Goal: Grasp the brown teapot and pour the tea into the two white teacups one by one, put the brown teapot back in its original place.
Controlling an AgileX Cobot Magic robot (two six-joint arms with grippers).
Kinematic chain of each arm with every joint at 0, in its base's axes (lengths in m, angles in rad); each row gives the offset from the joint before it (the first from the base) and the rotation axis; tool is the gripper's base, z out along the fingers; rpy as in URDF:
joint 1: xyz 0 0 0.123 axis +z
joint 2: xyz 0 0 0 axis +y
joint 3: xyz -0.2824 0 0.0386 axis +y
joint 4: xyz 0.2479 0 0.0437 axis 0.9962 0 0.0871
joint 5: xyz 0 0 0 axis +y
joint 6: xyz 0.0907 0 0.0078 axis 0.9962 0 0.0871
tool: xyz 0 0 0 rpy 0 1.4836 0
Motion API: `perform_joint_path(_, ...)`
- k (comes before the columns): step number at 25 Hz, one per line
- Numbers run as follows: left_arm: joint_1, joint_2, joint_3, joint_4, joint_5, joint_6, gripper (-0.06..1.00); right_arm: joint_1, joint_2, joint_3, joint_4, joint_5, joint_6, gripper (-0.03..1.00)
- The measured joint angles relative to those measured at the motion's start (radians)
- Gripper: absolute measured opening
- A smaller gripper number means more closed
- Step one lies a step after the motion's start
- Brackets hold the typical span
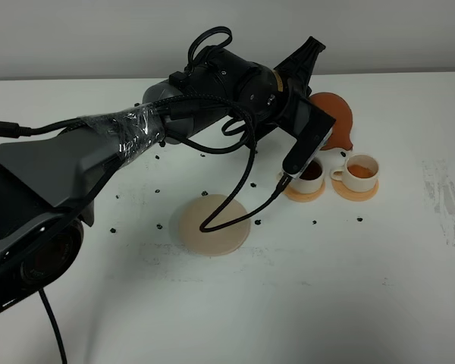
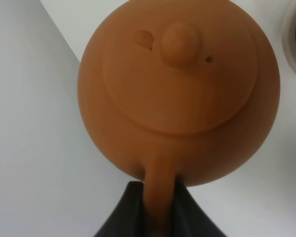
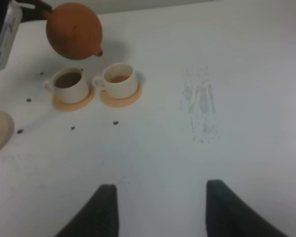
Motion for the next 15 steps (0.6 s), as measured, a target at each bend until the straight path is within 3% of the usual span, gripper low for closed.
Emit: perform_joint_path(15,-0.018,0.0,0.0,0.044,-0.028,0.043,0.08,0.0,0.0,0.0,0.0,0.0,0.0,0.39)
